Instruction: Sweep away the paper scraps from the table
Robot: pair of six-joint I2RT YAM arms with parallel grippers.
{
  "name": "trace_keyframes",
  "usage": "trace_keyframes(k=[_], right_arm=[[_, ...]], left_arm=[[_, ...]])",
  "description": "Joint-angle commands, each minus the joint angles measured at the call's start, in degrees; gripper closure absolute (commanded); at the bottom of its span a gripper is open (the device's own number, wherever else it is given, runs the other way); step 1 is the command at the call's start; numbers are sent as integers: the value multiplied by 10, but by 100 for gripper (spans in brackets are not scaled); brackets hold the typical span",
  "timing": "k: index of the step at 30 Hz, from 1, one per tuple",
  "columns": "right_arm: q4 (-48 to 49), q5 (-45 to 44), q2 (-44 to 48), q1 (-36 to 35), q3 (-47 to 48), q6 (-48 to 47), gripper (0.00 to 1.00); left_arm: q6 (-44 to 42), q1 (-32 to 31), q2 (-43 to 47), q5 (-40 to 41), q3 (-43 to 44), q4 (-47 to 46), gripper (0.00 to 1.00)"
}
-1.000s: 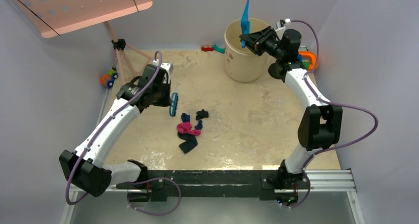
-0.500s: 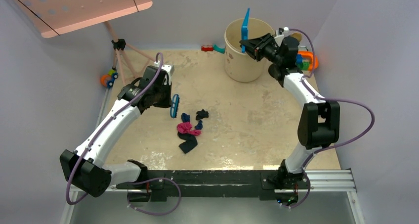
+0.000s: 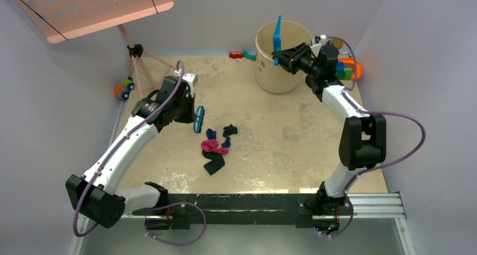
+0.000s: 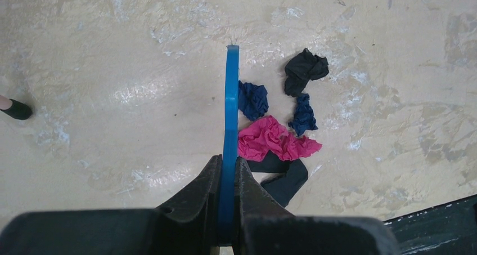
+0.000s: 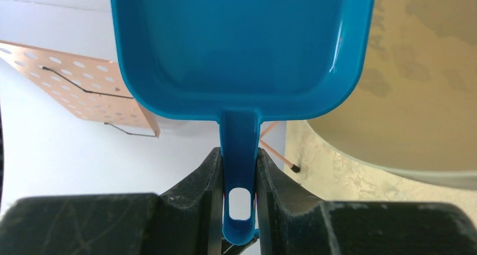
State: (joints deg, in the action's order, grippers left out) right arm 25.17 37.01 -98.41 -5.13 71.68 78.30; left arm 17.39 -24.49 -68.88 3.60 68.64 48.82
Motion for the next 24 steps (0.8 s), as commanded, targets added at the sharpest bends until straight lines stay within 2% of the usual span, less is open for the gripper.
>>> trace_keyframes(k=[1,4,7,11,13,16,20,24], right_arm=[[-121,-14,30,1,115,-135,100],[-229,-19,38,-7,184,-230,100],[-383,-49,43,-32,259,-367,100],[-575,-179,60,-123,318,-561,100],[-636,-267,78,-186,301,-637,100],[-672,-380,124,-277,220,-679,100],[-704,-437,168,-349,103,-677,100],[-701,-478,187,-370,23,-655,100]], left_arm=[[-20,3,13,-7,-2,-26,100],[-29,2,18,-7,-5,-32,100],[-37,2,20,0,-11,-37,100],[-55,1,0,28,-10,-30,100],[-62,1,-17,59,1,-12,100],[-70,1,-36,101,11,3,100],[-57,0,-56,145,22,28,100],[-24,-9,-81,157,43,73,100]])
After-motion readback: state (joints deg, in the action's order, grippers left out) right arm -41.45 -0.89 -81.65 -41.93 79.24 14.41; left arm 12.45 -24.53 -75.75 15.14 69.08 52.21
